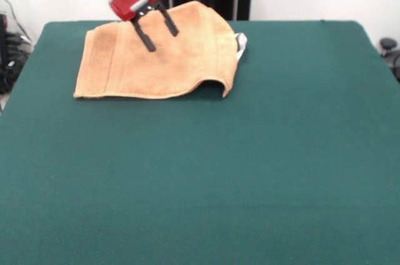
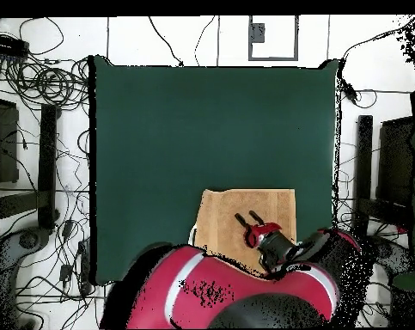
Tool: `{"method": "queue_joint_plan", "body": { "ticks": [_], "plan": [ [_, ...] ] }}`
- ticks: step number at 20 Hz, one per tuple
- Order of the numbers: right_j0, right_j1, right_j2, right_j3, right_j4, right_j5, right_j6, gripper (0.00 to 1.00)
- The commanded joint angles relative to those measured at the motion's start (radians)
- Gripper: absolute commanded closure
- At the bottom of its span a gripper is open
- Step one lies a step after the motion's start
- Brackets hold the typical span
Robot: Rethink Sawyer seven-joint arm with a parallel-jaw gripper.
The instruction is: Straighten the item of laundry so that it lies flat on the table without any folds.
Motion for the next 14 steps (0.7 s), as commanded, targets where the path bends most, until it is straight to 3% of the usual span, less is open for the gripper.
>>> {"method": "queue_joint_plan", "body": {
  "ticks": [1, 14],
  "plan": [
    [0.103, 0.108, 0.160, -0.052, -0.025, 0.182, 0.021, 0.00],
    [0.135, 0.060, 0.155, 0.034, 0.137, 0.328, -0.103, 0.00]
  ]
}}
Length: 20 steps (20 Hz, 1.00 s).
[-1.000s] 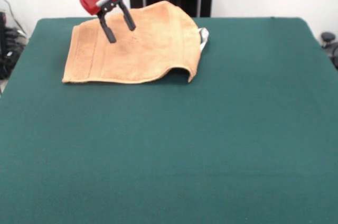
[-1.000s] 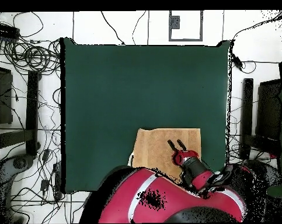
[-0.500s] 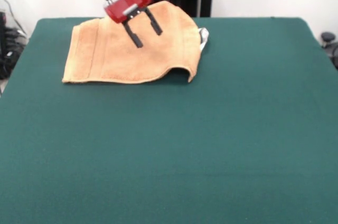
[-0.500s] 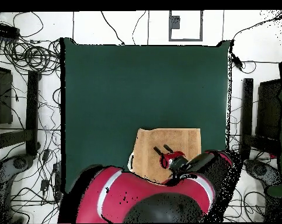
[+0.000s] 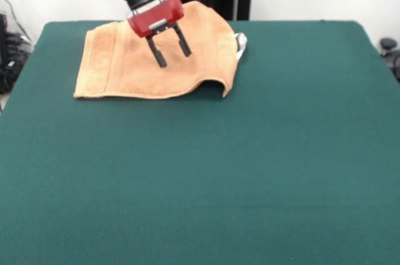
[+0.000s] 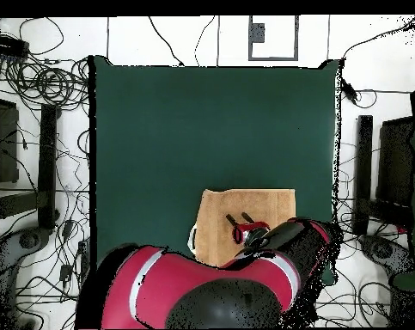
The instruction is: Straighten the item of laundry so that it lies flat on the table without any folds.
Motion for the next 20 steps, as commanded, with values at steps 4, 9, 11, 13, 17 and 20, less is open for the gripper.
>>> {"method": "queue_joint_plan", "body": {
  "ticks": [4, 9, 11, 13, 17, 20],
  "plan": [
    [0.020, 0.017, 0.172, 0.039, 0.147, 0.123, -0.102, 0.00],
    [-0.003, 0.017, 0.268, 0.070, 0.159, 0.018, -0.020, 0.00],
    [-0.013, 0.006, 0.293, 0.091, 0.177, -0.008, -0.014, 0.00],
    [-0.019, -0.009, 0.311, 0.112, 0.192, -0.024, -0.009, 0.00],
    [-0.008, -0.036, 0.320, 0.118, 0.150, -0.009, 0.037, 0.00],
    [-0.011, -0.049, 0.329, 0.112, 0.111, -0.007, 0.059, 0.00]
  ]
}}
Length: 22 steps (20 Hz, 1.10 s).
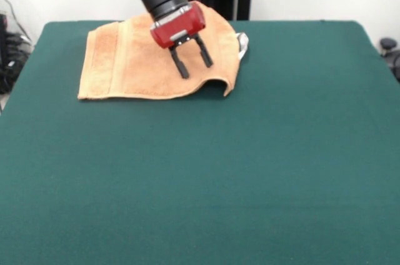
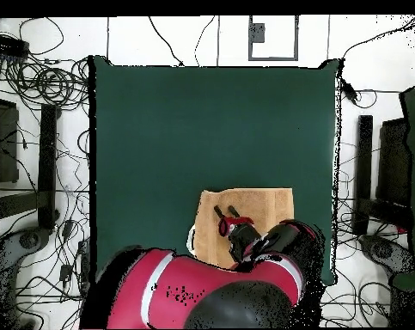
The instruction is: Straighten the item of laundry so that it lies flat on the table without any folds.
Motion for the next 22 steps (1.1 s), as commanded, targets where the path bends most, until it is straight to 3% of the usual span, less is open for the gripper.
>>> {"method": "queue_joint_plan", "body": {
  "ticks": [1, 6, 13, 16, 19, 22],
  "plan": [
    [0.015, -0.012, 0.214, 0.045, -0.008, -0.039, 0.068, 0.00],
    [0.012, -0.029, 0.232, 0.052, -0.020, -0.024, 0.067, 0.00],
    [0.013, -0.047, 0.205, 0.048, 0.004, 0.028, -0.026, 0.00],
    [-0.009, -0.002, 0.175, 0.011, 0.071, 0.058, -0.190, 0.00],
    [-0.040, 0.042, 0.117, -0.010, 0.216, 0.037, -0.515, 0.00],
    [-0.039, 0.037, 0.049, -0.004, 0.311, 0.003, -0.706, 0.00]
  ]
}}
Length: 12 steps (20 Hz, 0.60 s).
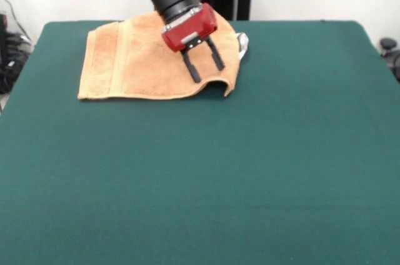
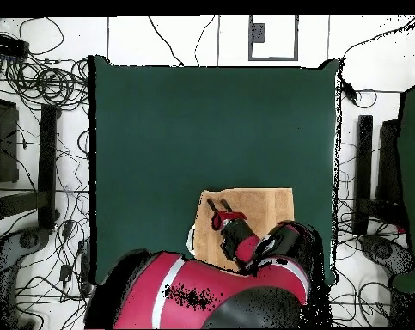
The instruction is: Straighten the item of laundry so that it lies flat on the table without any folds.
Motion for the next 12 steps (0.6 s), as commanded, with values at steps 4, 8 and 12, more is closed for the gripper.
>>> {"method": "queue_joint_plan", "body": {
  "ticks": [4, 8, 12],
  "plan": [
    [0.001, 0.074, -0.078, -0.050, 0.276, -0.045, -0.828, 0.00],
    [-0.011, 0.112, -0.088, -0.074, 0.306, -0.083, -0.892, 0.00],
    [-0.042, 0.134, -0.069, -0.098, 0.273, -0.109, -0.920, 0.00]
  ]
}}
